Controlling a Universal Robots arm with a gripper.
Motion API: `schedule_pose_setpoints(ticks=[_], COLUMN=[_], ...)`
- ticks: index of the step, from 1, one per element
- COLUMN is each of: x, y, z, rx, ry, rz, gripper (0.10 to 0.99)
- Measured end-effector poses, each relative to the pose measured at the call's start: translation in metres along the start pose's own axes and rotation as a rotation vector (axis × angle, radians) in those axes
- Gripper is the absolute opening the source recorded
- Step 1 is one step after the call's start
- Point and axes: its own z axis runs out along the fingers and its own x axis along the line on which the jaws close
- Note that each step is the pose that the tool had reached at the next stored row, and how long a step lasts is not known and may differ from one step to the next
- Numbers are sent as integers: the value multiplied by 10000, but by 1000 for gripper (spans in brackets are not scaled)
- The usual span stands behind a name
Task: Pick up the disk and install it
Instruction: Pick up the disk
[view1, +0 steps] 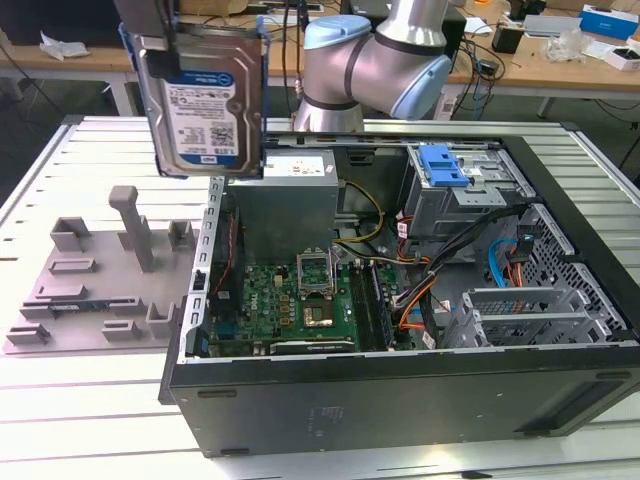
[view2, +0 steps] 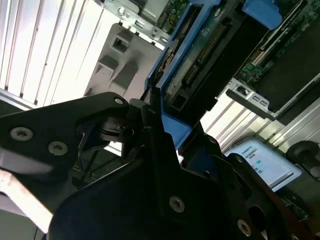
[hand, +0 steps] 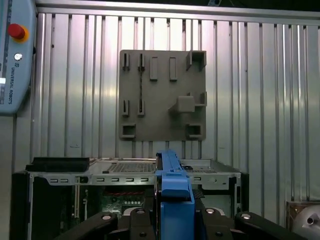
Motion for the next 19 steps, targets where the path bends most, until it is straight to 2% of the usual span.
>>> schedule_pose_setpoints(ticks=[6, 11, 13, 15, 17, 19], x=[250, 364, 437, 474, 542, 588], y=[-362, -568, -718, -800, -944, -1037], z=[-33, -51, -63, -69, -80, -87], rx=[-45, -63, -71, -74, -77, -79], ry=[0, 8, 16, 19, 25, 28], rz=[1, 3, 4, 4, 4, 3], gripper=[365, 365, 365, 365, 365, 365])
